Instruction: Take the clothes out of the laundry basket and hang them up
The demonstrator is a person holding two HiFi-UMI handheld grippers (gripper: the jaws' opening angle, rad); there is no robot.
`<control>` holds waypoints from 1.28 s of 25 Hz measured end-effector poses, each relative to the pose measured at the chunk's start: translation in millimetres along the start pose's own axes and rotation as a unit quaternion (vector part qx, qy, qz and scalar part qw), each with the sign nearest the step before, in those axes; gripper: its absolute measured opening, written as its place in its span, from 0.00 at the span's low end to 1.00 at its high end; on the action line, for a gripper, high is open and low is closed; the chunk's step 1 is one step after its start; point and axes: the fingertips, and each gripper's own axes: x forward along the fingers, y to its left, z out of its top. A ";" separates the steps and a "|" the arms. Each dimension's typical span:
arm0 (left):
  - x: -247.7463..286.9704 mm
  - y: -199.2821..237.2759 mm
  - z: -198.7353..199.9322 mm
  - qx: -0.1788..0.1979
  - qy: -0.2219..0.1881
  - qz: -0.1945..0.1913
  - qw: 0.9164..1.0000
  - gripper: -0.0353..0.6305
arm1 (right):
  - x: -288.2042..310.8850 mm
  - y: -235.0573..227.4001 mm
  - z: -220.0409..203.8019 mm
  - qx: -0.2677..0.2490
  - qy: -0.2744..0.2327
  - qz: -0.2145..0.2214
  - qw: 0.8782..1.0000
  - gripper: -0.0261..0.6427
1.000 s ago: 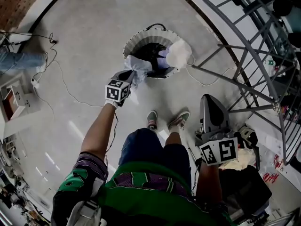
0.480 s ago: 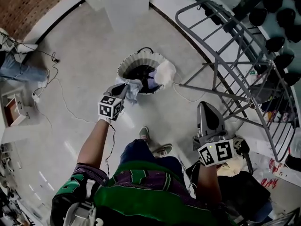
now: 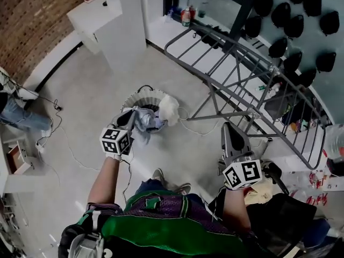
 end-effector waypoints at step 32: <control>-14.8 -308.9 238.7 0.066 -0.208 -0.146 0.965 0.10 | -224.2 -145.0 97.9 -0.021 -0.140 -0.120 0.983 0.04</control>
